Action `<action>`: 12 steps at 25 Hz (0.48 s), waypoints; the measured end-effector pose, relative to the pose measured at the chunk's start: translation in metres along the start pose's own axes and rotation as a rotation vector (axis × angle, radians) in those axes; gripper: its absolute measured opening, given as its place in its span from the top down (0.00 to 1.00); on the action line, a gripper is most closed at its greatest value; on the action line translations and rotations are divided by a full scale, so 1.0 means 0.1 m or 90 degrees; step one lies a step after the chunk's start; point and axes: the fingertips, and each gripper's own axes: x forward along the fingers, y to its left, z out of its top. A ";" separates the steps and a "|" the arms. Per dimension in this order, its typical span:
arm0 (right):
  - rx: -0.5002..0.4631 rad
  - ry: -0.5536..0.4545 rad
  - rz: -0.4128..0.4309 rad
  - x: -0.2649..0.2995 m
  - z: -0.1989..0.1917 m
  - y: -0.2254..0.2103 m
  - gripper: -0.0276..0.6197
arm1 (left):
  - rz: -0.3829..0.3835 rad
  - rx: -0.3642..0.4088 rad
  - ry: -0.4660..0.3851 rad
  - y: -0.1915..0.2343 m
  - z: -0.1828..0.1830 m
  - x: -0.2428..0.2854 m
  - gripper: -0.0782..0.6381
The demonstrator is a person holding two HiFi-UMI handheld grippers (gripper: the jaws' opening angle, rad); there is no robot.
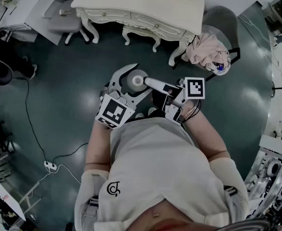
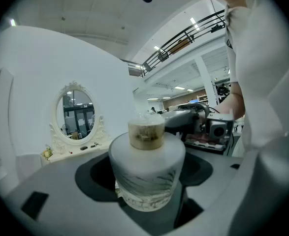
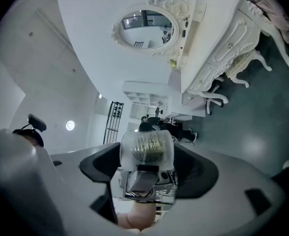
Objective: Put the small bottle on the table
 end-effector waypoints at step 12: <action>-0.007 0.000 -0.005 0.12 -0.09 0.01 0.42 | -0.009 -0.002 -0.002 0.03 -0.04 -0.13 0.40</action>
